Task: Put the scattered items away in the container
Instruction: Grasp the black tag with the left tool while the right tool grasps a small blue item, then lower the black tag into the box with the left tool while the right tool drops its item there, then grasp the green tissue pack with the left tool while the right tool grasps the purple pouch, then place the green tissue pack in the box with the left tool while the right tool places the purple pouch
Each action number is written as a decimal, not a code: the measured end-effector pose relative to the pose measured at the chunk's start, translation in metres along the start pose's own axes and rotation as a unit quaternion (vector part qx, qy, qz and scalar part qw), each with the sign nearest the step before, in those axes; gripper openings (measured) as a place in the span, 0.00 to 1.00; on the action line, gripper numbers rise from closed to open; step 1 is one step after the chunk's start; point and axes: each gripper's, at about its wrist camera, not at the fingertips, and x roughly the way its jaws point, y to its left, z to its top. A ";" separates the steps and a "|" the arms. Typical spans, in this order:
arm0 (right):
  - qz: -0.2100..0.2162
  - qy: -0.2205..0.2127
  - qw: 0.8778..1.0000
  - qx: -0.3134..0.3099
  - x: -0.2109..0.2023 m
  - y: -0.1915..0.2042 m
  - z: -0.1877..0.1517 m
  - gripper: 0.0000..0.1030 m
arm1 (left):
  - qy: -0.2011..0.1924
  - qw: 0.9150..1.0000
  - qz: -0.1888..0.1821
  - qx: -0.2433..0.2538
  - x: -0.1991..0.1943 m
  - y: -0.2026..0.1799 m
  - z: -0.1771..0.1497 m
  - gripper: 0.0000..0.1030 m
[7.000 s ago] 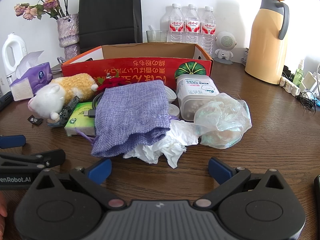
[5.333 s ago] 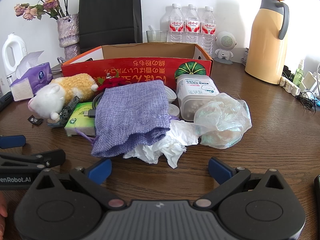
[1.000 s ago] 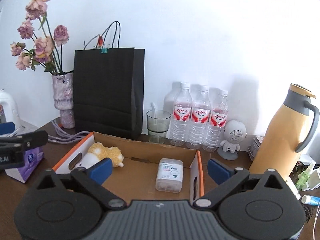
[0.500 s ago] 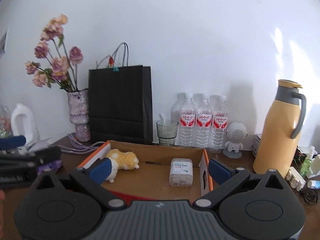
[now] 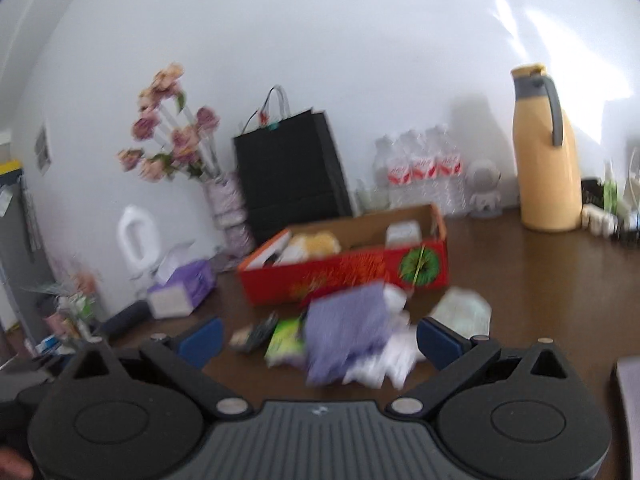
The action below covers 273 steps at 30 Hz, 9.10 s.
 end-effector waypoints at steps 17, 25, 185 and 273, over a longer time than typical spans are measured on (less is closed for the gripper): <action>0.088 0.096 0.989 -0.072 0.121 0.060 0.010 0.79 | 0.074 0.996 0.035 -0.042 0.090 0.058 0.017 0.99; 0.058 0.193 0.976 -0.085 0.251 0.074 0.036 0.53 | 0.122 0.992 0.004 -0.024 0.155 0.064 0.034 0.80; -0.054 0.173 0.983 -0.017 0.172 -0.051 0.049 0.38 | 0.138 0.986 -0.085 0.046 0.130 0.007 0.030 0.76; -0.096 0.339 0.936 0.014 0.381 -0.095 0.176 0.11 | 0.244 0.969 -0.005 -0.046 0.351 -0.029 0.172 0.68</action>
